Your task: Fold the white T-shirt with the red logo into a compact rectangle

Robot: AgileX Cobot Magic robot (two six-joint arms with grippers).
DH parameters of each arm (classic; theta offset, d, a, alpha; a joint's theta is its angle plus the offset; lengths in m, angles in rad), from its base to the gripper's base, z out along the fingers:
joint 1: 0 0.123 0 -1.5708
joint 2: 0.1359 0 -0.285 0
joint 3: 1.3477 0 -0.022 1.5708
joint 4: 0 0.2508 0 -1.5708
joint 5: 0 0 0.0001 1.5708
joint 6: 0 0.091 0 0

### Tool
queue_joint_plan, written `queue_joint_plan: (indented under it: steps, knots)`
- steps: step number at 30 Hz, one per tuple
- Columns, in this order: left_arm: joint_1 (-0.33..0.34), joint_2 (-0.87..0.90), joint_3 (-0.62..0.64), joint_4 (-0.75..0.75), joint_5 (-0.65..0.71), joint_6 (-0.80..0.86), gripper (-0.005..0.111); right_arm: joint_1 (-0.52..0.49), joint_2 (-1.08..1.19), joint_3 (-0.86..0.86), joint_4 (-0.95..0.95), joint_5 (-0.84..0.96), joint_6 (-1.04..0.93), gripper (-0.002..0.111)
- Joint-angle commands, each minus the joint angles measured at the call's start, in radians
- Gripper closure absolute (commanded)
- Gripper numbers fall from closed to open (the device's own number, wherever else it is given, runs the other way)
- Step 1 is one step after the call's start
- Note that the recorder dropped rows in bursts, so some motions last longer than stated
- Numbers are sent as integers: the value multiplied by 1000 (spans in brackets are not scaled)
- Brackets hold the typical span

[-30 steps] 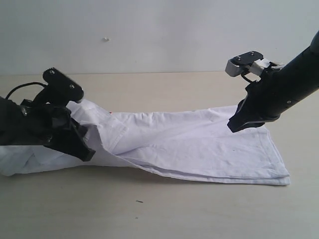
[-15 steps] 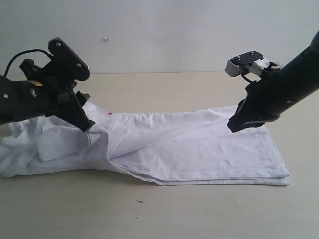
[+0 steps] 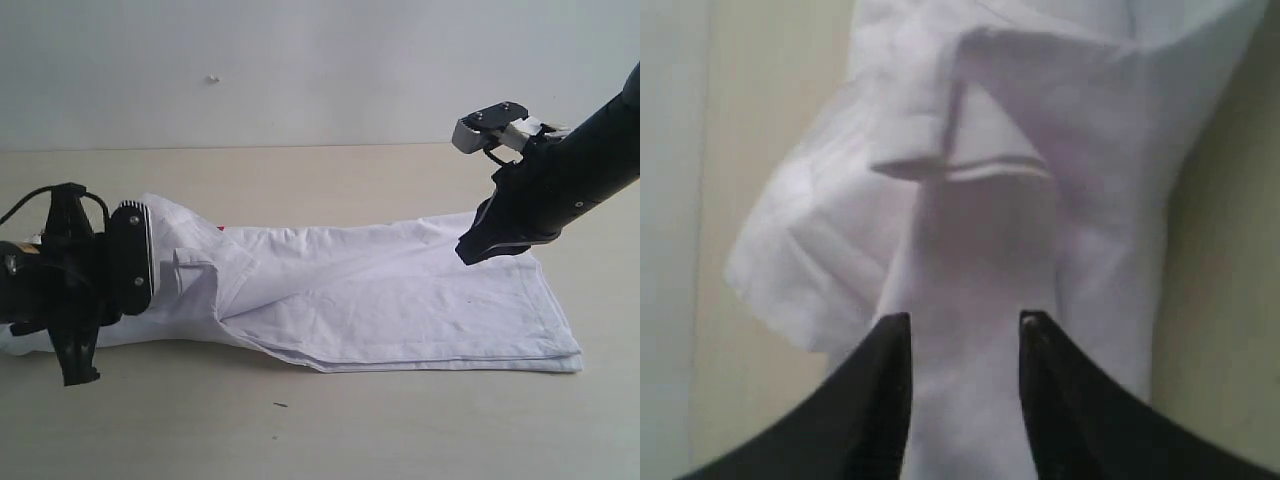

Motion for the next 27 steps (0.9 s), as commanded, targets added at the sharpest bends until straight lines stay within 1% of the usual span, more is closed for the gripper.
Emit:
queue_joint_plan:
  steps: [1, 2, 4, 6, 7, 10, 12, 17, 20, 22, 23, 25, 27]
  knots:
    - [3, 38, 12, -8, -17, 17, 66, -2, -10, -5, 9, 3, -9, 108]
    - [3, 50, 12, -4, -19, 21, 62, -2, -10, -5, 9, 3, -9, 108]
    - [3, 76, 12, -4, -33, 21, 47, -2, -10, -5, 9, 3, -9, 108]
    - [3, 101, 12, -8, -105, 19, 38, -2, -10, -5, 9, 3, -9, 108]
    - [1, 123, 12, -30, -181, 19, 38, -2, -10, -5, 9, 3, -9, 108]
    - [1, 153, 12, -30, -213, 21, 38, -2, -10, -5, 9, -1, -9, 108]
    - [1, 184, 12, -28, -269, 28, 38, -2, -10, -5, 9, -1, -9, 108]
    - [1, 191, 10, -30, -502, 39, 38, -2, -10, -5, 9, -9, -9, 108]
    - [1, 194, -9, -29, -507, 18, 38, -2, -10, -5, 12, -12, -9, 108]
    - [1, 207, -48, -22, -511, -69, 38, -2, -10, -5, 12, -12, -9, 108]
    - [1, 216, -85, -14, -511, -122, 38, -2, -10, -5, 12, -12, -9, 108]
    - [1, 241, -153, -14, -511, -173, 38, -2, -10, -5, 12, -12, -9, 108]
    - [1, 276, -213, -23, -507, -178, 38, -2, -10, -5, 12, -12, -9, 108]
